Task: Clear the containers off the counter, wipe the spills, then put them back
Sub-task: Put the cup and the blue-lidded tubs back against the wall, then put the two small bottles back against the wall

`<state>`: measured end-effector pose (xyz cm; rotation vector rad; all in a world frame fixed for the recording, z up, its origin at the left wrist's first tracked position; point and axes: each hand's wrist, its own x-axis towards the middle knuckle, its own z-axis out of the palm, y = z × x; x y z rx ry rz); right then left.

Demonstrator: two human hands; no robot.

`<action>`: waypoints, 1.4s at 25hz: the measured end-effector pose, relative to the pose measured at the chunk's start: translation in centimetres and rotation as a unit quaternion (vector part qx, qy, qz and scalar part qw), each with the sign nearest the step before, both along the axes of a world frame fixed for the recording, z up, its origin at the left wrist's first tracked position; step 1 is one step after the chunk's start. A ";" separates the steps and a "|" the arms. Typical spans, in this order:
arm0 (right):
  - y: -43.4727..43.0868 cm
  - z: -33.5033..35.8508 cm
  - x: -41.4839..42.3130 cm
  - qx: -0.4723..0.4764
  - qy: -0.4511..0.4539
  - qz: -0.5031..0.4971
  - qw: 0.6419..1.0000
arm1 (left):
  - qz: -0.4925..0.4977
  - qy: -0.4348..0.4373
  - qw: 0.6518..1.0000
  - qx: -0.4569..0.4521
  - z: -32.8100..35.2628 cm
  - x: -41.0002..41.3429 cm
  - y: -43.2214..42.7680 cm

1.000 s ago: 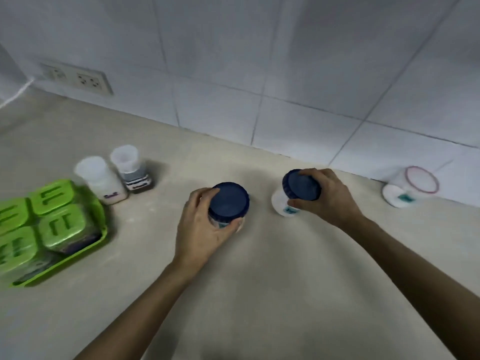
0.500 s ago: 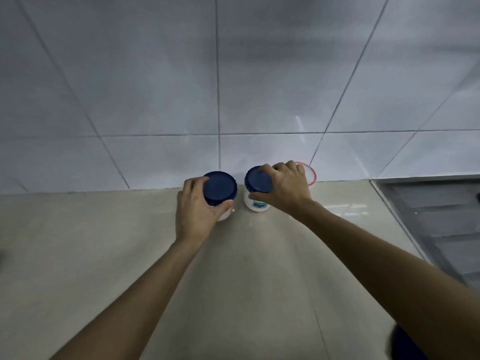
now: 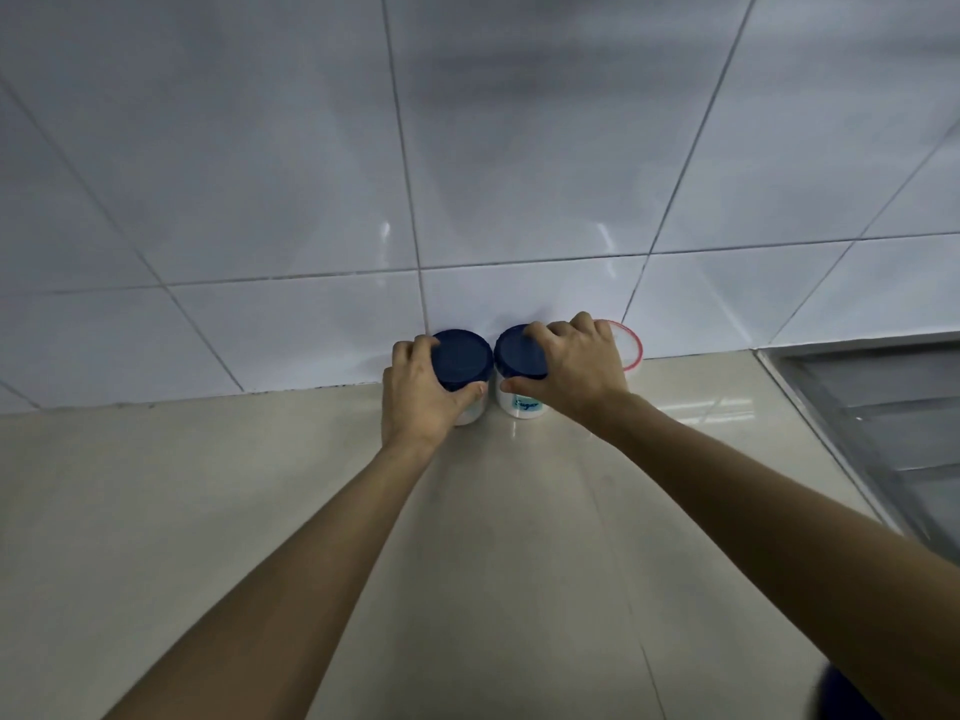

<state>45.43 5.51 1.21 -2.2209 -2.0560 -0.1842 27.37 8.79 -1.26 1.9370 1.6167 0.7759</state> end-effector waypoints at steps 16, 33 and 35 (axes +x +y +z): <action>-9.4 -1.3 -22.7 -0.090 0.145 0.238 0.956 | -0.061 0.201 0.977 0.022 2.3 -31.6 -11.7; -0.4 4.2 -58.1 -0.161 0.109 0.395 0.898 | 0.100 0.251 0.961 -0.067 6.7 -55.8 -10.7; -0.2 4.4 -56.7 -0.153 0.113 0.405 0.895 | 0.102 0.247 0.962 -0.056 6.7 -55.5 -10.8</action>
